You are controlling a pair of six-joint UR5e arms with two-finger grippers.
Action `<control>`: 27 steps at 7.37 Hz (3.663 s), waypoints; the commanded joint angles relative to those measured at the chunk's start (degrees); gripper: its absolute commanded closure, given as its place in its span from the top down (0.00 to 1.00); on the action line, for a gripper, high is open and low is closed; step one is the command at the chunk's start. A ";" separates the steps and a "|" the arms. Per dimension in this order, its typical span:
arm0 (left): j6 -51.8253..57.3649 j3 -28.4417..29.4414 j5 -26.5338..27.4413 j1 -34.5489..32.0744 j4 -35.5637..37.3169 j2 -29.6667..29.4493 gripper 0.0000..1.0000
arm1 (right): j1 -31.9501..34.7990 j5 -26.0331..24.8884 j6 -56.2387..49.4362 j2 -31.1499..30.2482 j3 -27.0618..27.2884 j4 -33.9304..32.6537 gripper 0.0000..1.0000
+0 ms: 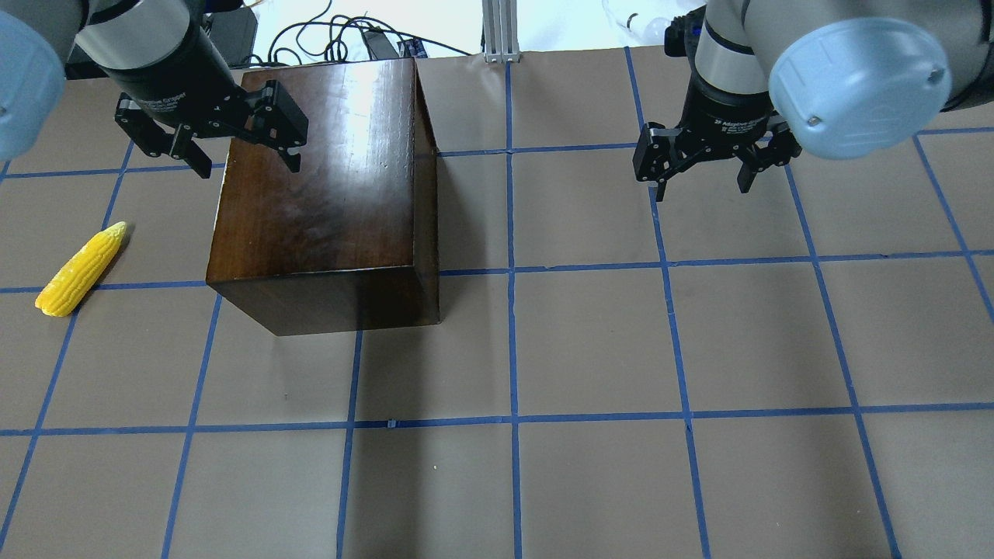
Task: Open drawer and put corn inside
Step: 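Move the left gripper off the cabinet top toward the drawer side, then lower the left gripper and hook it onto the white drawer handle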
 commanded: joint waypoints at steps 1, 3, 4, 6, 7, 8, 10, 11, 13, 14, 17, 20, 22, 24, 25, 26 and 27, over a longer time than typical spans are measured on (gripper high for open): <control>0.04 0.48 -0.06 0.44 -0.22 -0.38 1.00 | 0.00 0.00 0.00 0.03 0.01 0.01 1.00; 5.53 0.66 -0.32 1.58 0.22 -1.34 1.00 | 0.00 0.00 0.00 0.03 0.01 0.01 1.00; 6.62 0.75 -0.41 3.50 0.40 -2.57 1.00 | 0.00 0.00 0.00 0.03 0.01 0.01 1.00; 14.06 1.53 -1.28 11.30 0.40 -5.12 1.00 | 0.00 0.00 0.00 -0.06 0.01 0.01 1.00; 18.62 1.54 -5.47 16.47 0.40 -6.26 1.00 | 0.00 0.00 0.00 -0.06 0.01 0.01 1.00; 20.58 1.54 -8.99 20.53 0.40 -7.40 1.00 | 0.00 -0.08 0.00 0.03 0.01 0.01 1.00; 25.15 1.45 -9.02 23.81 0.75 -10.13 1.00 | 0.00 0.00 0.00 -0.06 0.01 0.01 1.00; 25.61 1.36 -9.29 25.30 1.27 -11.36 1.00 | 0.00 0.00 0.00 -0.06 0.01 0.01 1.00; 28.77 0.49 -12.27 26.02 4.16 -14.52 1.00 | 0.00 0.00 0.00 0.03 0.01 0.01 1.00; 28.78 0.48 -12.36 26.10 4.18 -15.93 1.00 | 0.00 0.00 0.00 -0.06 0.01 0.01 1.00; 28.17 0.57 -16.37 26.10 7.07 -19.36 1.00 | 0.00 0.00 0.00 -0.06 0.01 0.01 1.00; 27.72 1.01 -17.73 26.72 7.34 -21.21 1.00 | 0.00 0.00 0.00 -0.06 0.01 -0.08 1.00; 25.72 0.75 -17.90 26.81 8.48 -22.35 1.00 | 0.00 0.00 0.00 -0.06 0.01 -0.08 1.00; 25.96 0.57 -18.08 26.81 8.92 -22.71 1.00 | 0.00 0.00 0.00 -0.06 -0.08 -0.08 1.00; 26.14 0.66 -18.25 26.81 9.01 -23.32 1.00 | 0.00 0.00 0.00 0.03 0.01 0.01 1.00; 26.40 0.66 -18.34 26.81 8.92 -23.50 1.00 | 0.00 0.00 0.00 -0.06 0.01 0.01 1.00; 26.58 0.66 -18.78 26.72 8.92 -23.85 1.00 | 0.00 0.00 0.00 0.03 0.01 0.01 1.00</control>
